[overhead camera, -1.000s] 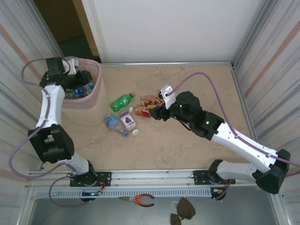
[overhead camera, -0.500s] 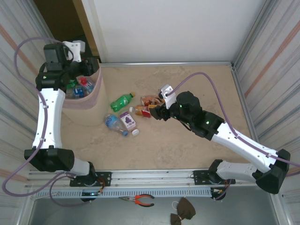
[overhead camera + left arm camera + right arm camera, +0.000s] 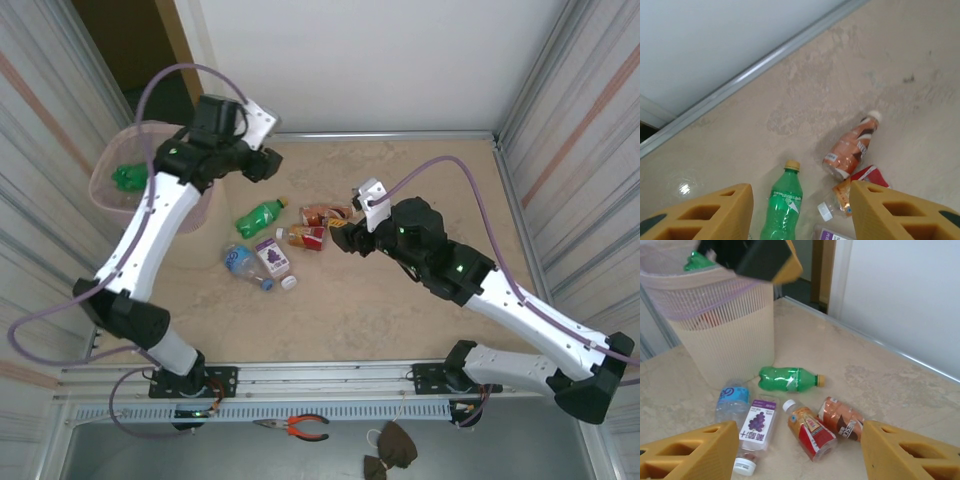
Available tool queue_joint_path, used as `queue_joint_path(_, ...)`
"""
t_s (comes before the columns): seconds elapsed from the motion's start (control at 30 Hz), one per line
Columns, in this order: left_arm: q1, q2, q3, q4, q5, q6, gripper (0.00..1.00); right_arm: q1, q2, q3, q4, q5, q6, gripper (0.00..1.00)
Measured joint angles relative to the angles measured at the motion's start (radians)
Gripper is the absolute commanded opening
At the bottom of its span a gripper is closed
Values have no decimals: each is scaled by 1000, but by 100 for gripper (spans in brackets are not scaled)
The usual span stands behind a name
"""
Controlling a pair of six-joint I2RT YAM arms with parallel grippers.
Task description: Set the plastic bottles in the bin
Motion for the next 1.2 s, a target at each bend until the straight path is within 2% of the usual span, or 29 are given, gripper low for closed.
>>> queue_joint_path(0.17,-51,148,35,-67,-93,63,55,-6,-18,0,-10,19,0,65)
queue_joint_path(0.3,-53,253,61,-116,-147,93,58,-9,-44,-1,-14,27,0,65)
queue_joint_path(0.67,-43,497,165,-229,-270,138,72,-14,-58,-1,-35,27,1,65)
queue_joint_path(0.93,7,601,171,-269,-298,147,79,-15,-58,-1,-43,27,2,65)
queue_joint_path(1.2,23,635,171,-274,-287,147,81,-15,-58,-1,-43,26,8,65)
